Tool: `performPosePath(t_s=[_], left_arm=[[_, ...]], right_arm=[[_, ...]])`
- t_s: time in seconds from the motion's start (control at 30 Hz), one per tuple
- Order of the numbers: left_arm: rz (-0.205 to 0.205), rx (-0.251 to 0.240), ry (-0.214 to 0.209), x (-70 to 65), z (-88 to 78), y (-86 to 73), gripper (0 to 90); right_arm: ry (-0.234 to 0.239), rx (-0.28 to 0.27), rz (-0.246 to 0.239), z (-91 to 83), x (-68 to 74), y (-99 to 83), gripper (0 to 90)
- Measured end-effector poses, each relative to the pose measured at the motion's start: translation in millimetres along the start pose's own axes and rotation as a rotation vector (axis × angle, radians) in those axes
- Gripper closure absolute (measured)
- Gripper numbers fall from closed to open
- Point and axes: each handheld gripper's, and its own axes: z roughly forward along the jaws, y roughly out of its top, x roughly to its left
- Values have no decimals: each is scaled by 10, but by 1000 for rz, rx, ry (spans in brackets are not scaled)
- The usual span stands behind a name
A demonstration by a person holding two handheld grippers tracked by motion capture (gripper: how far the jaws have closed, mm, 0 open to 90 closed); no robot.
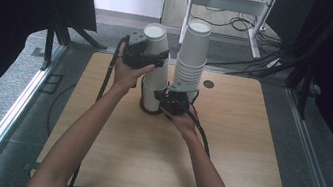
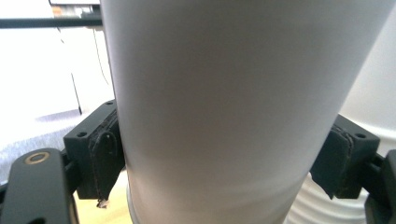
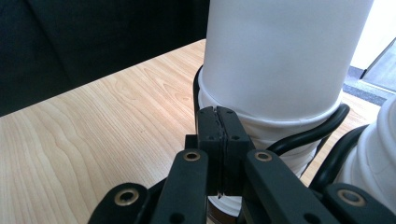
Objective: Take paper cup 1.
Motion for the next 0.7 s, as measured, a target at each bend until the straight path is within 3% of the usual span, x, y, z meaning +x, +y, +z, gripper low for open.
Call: performPosePath(t_s=[0.17, 0.37, 0.7], left_arm=[[38, -23, -9, -59, -163, 110, 159], [64, -31, -16, -128, -296, 122, 158], [45, -37, -78, -183, -524, -91, 157]], right_arm=[[4, -10, -4, -53, 15, 15, 886], [15, -15, 0, -128, 62, 16, 880], [34, -47, -19, -359, 111, -59, 849]])
